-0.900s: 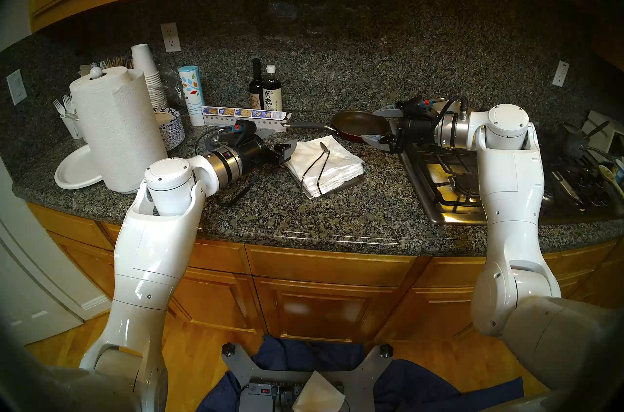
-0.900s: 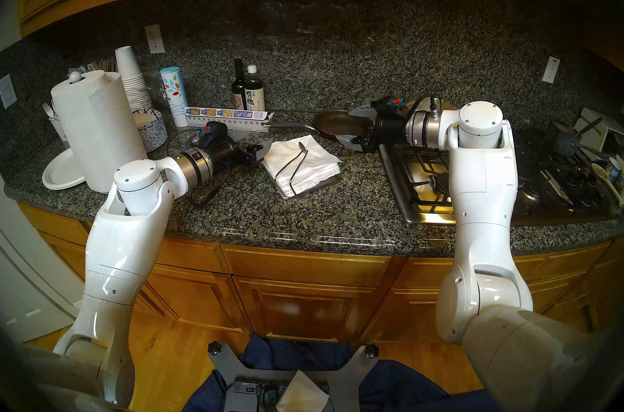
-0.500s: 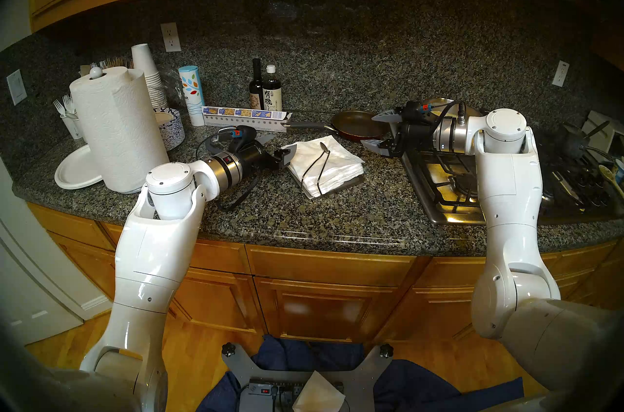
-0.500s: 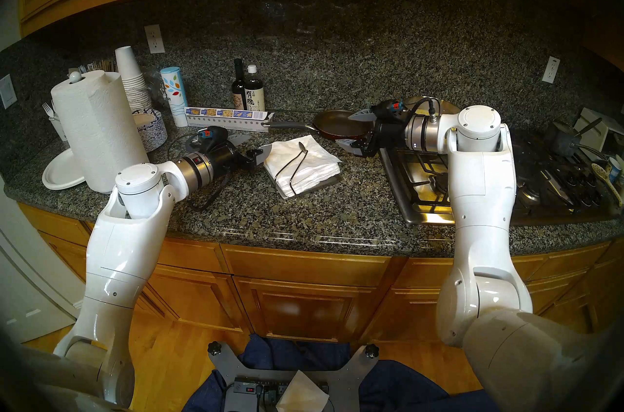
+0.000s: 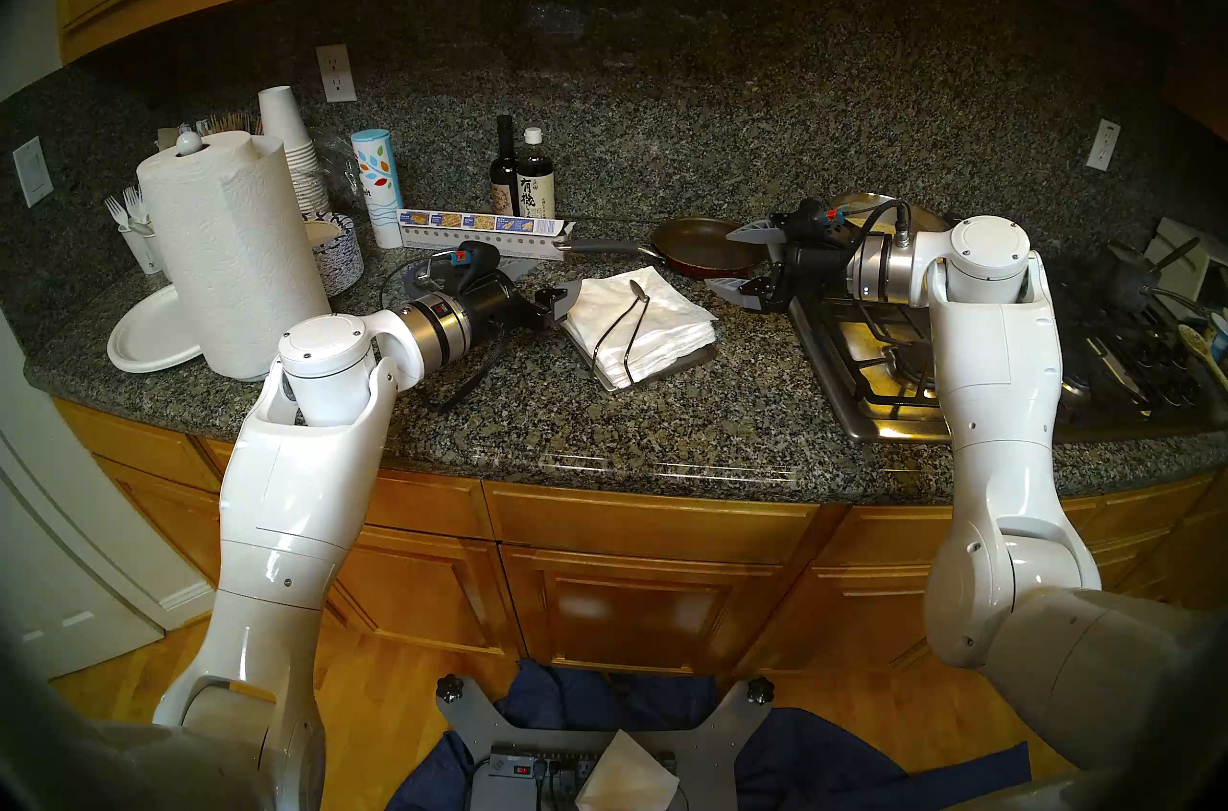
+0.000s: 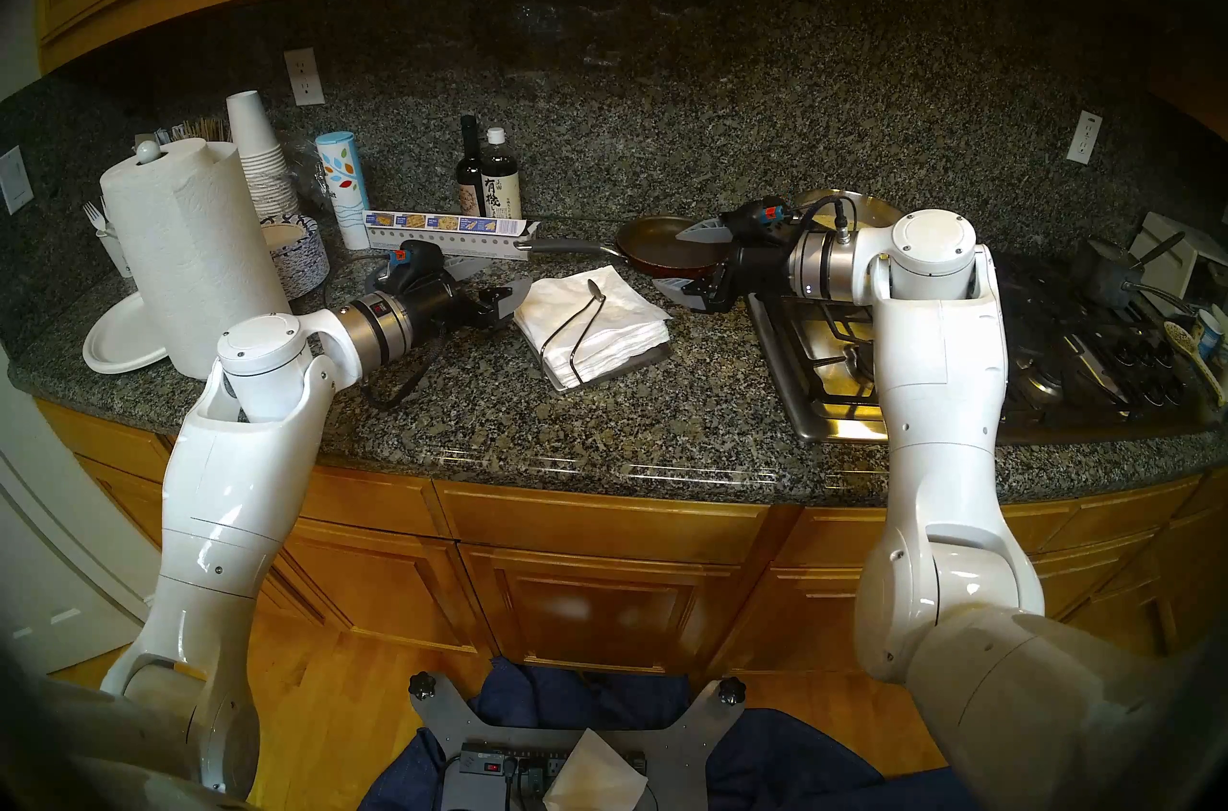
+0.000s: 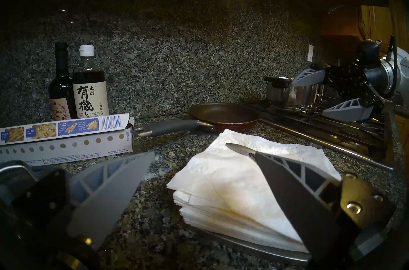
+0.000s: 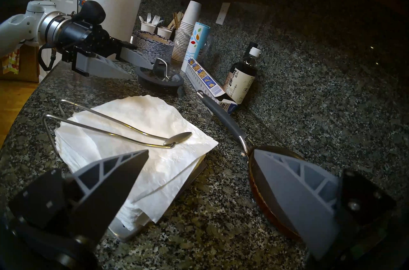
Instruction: Take napkin out of napkin holder
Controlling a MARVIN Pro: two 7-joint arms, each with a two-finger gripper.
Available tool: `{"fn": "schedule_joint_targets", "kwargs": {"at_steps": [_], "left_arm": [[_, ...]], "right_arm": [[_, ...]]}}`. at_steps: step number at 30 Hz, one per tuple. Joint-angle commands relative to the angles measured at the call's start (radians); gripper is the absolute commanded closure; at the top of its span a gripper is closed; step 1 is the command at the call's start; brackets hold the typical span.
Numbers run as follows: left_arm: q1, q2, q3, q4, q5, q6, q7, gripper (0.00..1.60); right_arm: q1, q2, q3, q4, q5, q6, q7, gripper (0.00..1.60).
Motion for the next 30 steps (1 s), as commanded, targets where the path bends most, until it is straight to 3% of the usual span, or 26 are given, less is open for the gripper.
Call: {"fn": "schedule_joint_targets", "kwargs": {"at_steps": [1,5,7,8,10,13,26,30], "left_arm": [[-0.085,0.032,0.000,-0.014,-0.029,-0.005,-0.074,0.00],[-0.096,0.038,0.002,0.000,-0.033,-0.001,-0.105,0.00],[-0.100,0.041,-0.002,0.012,-0.041,0.003,-0.120,0.00],[-0.105,0.049,0.001,0.020,-0.041,0.006,-0.133,0.00],[-0.114,0.062,0.008,0.036,-0.039,0.009,-0.156,0.00],[-0.143,0.085,0.032,0.074,-0.027,0.019,-0.196,0.00],[-0.233,0.090,0.085,0.155,-0.016,0.016,-0.240,0.00],[-0.242,0.097,0.090,0.162,-0.017,0.018,-0.251,0.15]], "right_arm": [[0.070,-0.040,-0.034,0.037,0.010,-0.011,-0.001,0.00],[0.089,-0.046,-0.047,0.075,0.008,-0.027,-0.001,0.00],[0.097,-0.046,-0.053,0.082,0.007,-0.028,0.001,0.34],[0.104,-0.042,-0.058,0.090,0.005,-0.022,0.011,0.41],[0.110,-0.037,-0.068,0.096,-0.001,-0.020,0.016,0.80],[0.121,-0.028,-0.084,0.109,-0.007,-0.016,0.033,0.92],[0.174,-0.013,-0.135,0.168,-0.038,0.021,0.047,0.97],[0.182,-0.011,-0.143,0.184,-0.043,0.025,0.047,0.92]]}}
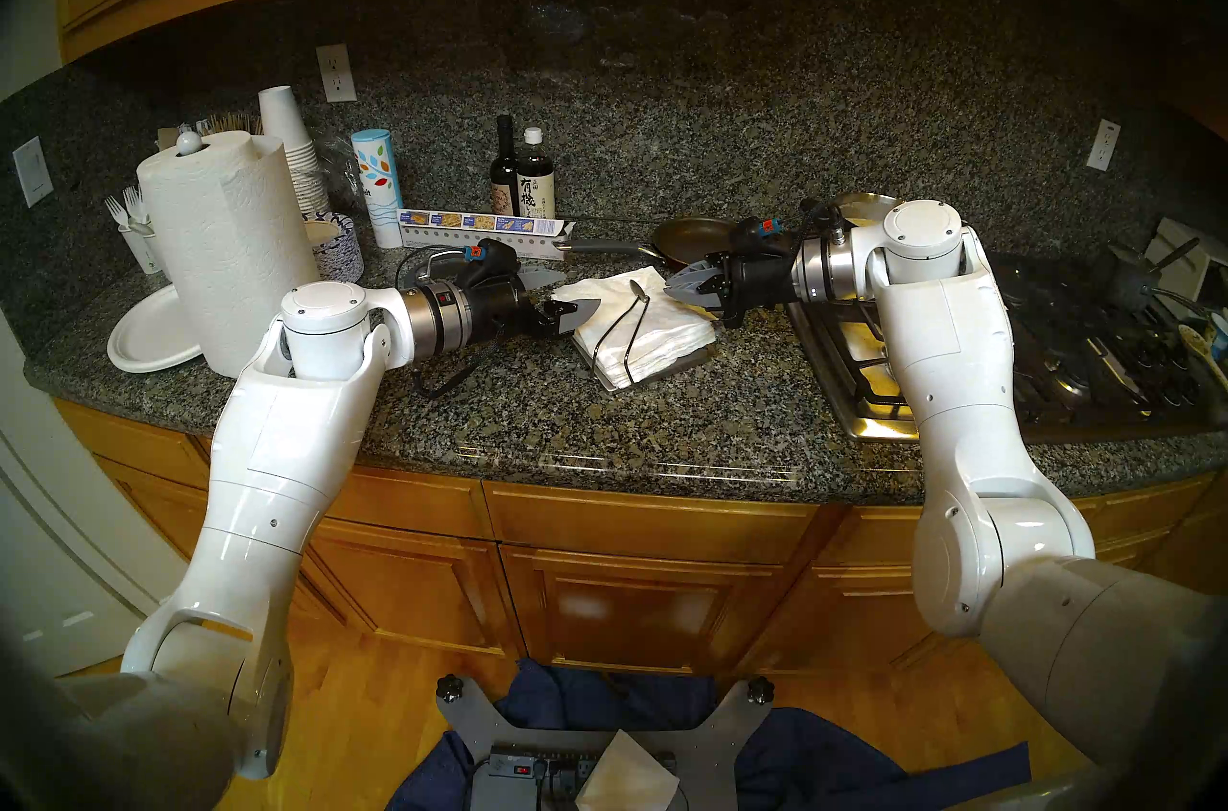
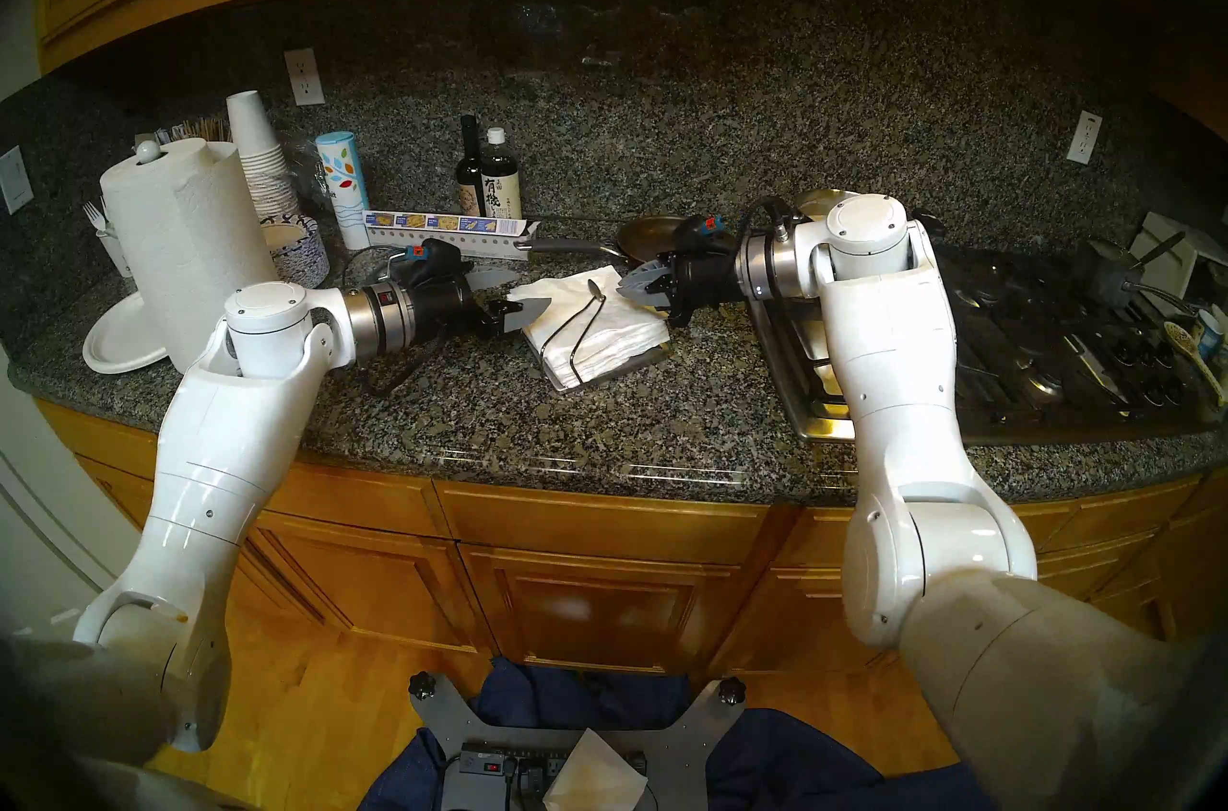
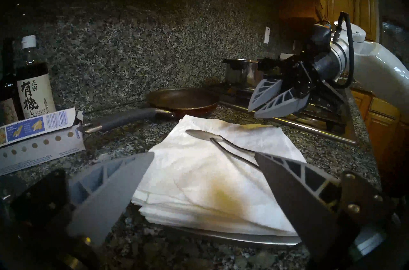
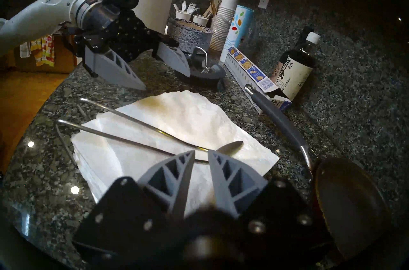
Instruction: Take napkin out of napkin holder
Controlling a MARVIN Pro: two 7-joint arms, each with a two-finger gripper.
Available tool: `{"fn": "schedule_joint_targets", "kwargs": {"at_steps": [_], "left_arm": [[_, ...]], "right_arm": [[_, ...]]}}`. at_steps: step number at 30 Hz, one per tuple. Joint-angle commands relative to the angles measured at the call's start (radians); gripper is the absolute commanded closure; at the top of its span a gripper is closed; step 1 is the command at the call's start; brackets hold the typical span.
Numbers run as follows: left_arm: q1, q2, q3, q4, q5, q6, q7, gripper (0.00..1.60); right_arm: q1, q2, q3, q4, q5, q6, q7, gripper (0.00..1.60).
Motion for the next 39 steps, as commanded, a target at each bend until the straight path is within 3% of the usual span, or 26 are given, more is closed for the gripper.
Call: {"fn": "schedule_joint_targets", "kwargs": {"at_steps": [1,13,28,30,39], "left_arm": [[-0.102,0.015,0.005,0.004,-0.002,-0.003,-0.034,0.88],[-0.179,0.044,0.090,0.079,0.023,0.002,-0.108,1.22],[-0.263,0.052,0.171,0.157,0.067,-0.002,-0.169,1.28],[-0.271,0.052,0.179,0.166,0.071,-0.004,-0.178,1.29],[-0.294,0.044,0.198,0.201,0.077,-0.016,-0.203,1.44]], "right_arm": [[0.070,0.007,-0.003,0.017,0.001,0.012,-0.003,0.91],[0.111,0.003,-0.034,0.083,-0.003,0.007,-0.003,0.93],[0.155,0.004,-0.083,0.155,-0.013,0.015,-0.003,0.98],[0.160,0.003,-0.088,0.166,-0.013,0.013,-0.003,1.04],[0.181,0.004,-0.108,0.214,-0.011,0.005,-0.003,1.09]]}}
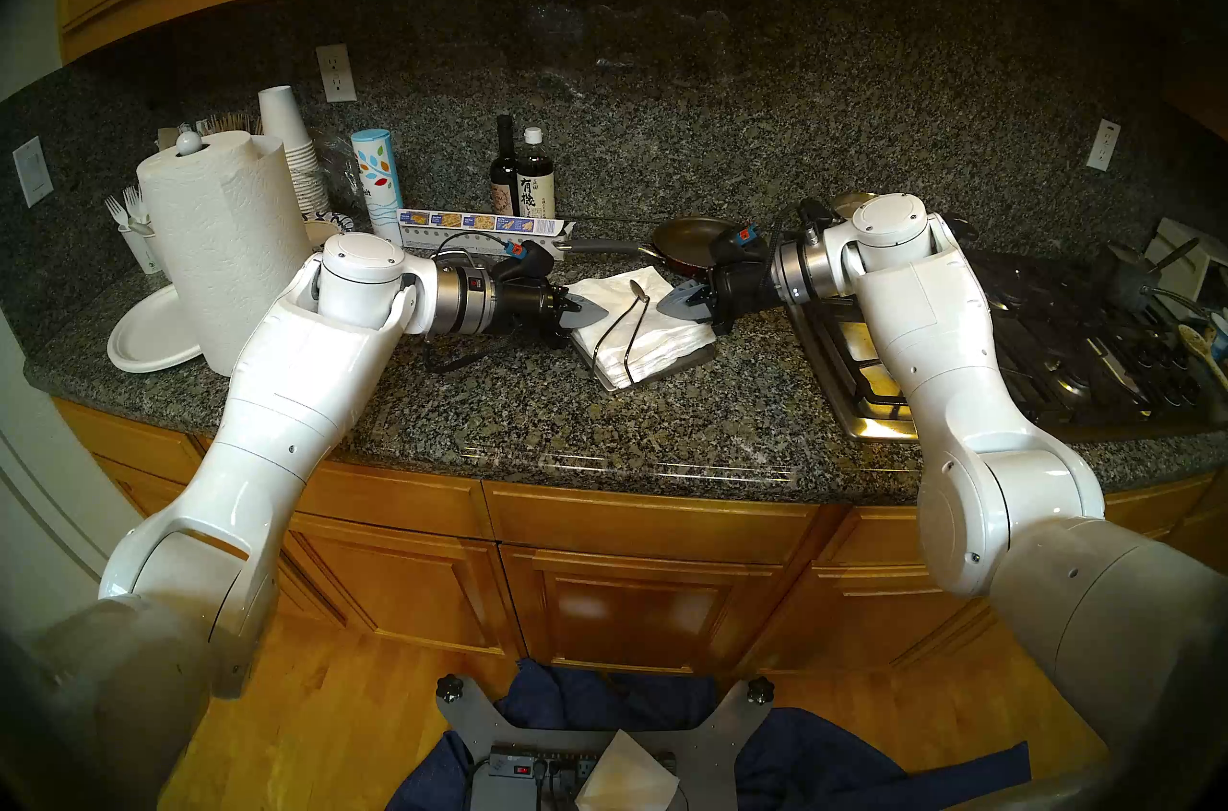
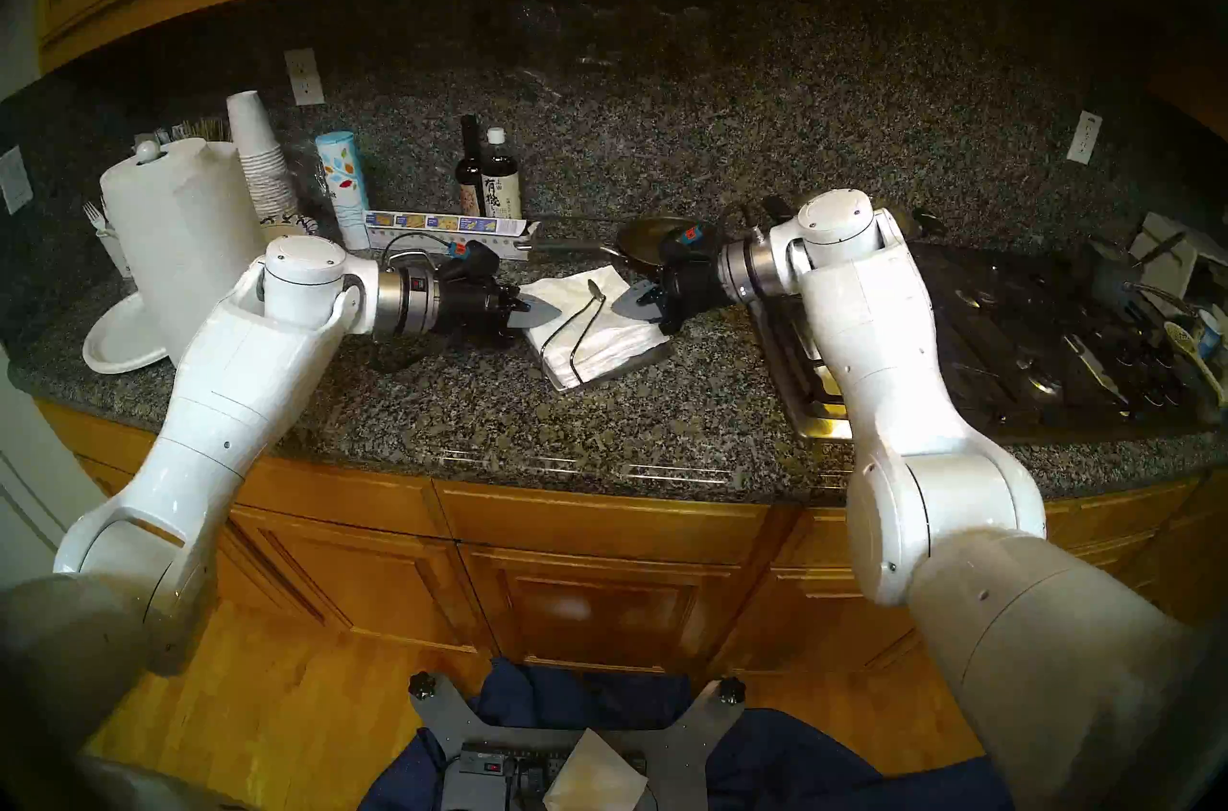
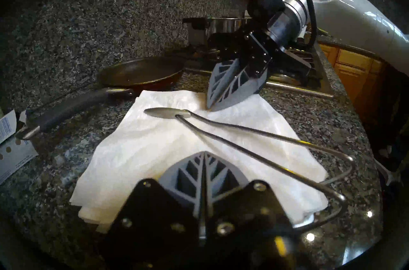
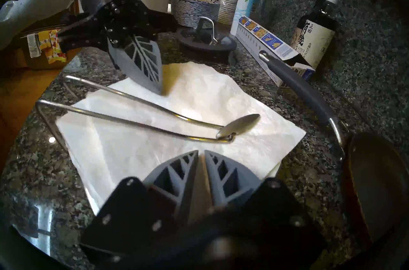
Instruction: Take napkin out of napkin holder
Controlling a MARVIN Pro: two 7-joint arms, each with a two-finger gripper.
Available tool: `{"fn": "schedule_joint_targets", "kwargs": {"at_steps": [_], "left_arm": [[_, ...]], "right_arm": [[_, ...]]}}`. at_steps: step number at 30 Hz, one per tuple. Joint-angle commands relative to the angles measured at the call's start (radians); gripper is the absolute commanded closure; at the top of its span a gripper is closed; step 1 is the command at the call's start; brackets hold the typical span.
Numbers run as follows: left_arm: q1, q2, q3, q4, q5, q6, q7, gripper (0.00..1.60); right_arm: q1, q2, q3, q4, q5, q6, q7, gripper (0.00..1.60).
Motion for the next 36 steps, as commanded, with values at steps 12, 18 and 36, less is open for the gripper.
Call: {"fn": "schedule_joint_targets", "kwargs": {"at_steps": [12,18,36], "left_arm": [[-0.092,-0.026,0.014,0.035,0.004,-0.026,-0.044,1.60],[-0.107,-0.038,0.024,0.065,0.012,-0.034,-0.047,1.60],[-0.127,-0.054,0.031,0.106,0.021,-0.048,-0.070,1.60]], "right_arm": [[0.090,-0.012,-0.010,0.039,0.005,-0.027,-0.002,1.07],[0.099,-0.016,-0.013,0.061,0.004,-0.035,-0.002,1.07],[0.121,-0.017,-0.029,0.099,-0.015,-0.034,-0.002,1.09]]}}
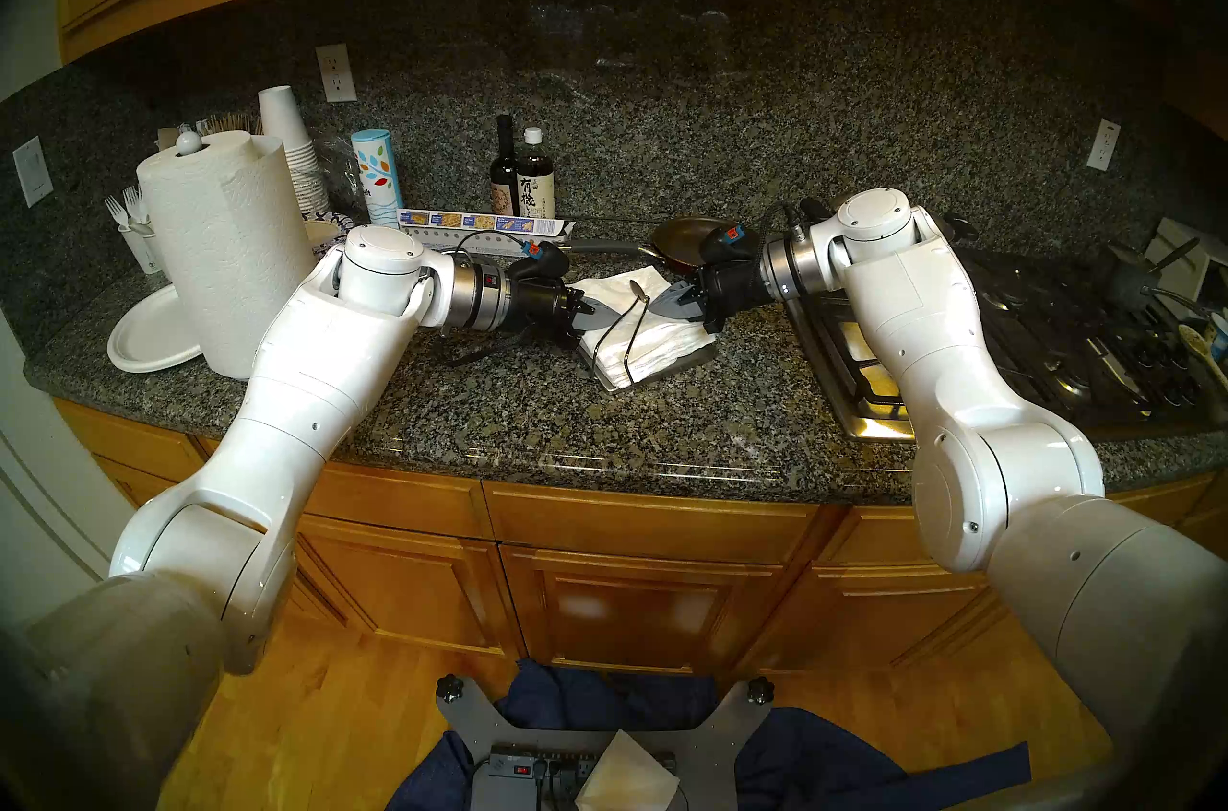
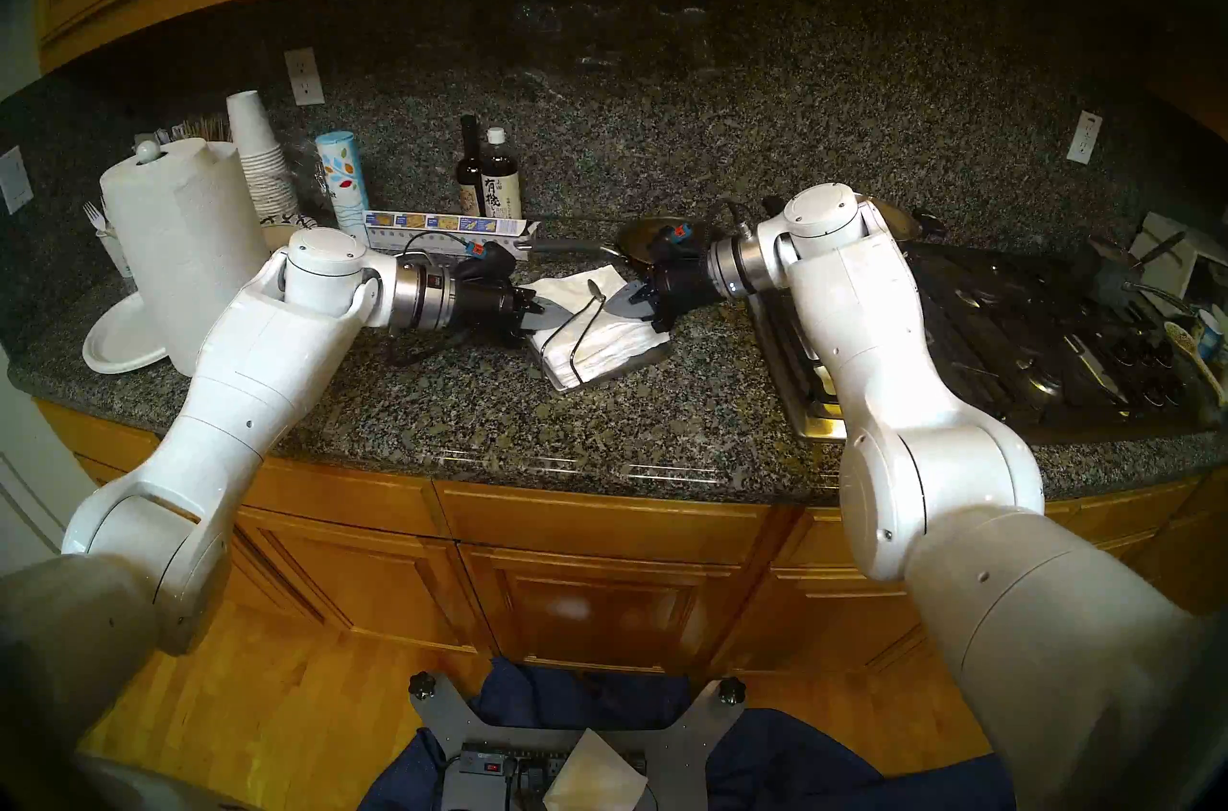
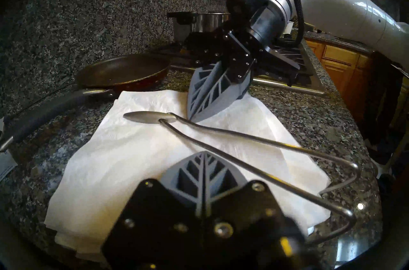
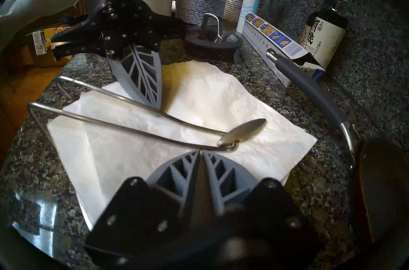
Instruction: Take napkin out of napkin holder
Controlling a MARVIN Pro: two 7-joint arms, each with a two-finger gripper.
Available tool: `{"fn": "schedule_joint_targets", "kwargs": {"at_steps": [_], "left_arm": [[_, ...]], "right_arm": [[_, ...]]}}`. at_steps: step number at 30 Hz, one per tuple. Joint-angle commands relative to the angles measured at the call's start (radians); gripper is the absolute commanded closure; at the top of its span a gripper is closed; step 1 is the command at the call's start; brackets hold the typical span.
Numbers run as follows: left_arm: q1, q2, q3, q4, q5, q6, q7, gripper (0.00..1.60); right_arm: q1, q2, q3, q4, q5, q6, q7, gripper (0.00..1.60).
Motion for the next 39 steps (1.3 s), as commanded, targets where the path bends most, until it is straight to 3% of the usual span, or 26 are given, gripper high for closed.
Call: {"fn": "schedule_joint_targets", "kwargs": {"at_steps": [1,22,39], "left_arm": [[-0.052,-0.012,-0.012,-0.008,-0.007,-0.008,-0.005,1.60],[-0.044,-0.017,-0.020,-0.019,-0.012,-0.009,-0.025,1.60],[-0.038,-0.031,-0.070,-0.030,-0.040,-0.032,-0.034,1.60]], "right_arm": [[0.050,0.003,-0.001,-0.011,-0.001,0.005,-0.002,1.09],[0.068,-0.031,0.004,0.022,0.010,-0.018,-0.005,1.10],[0.079,-0.032,0.028,-0.006,0.020,-0.046,-0.002,1.11]]}}
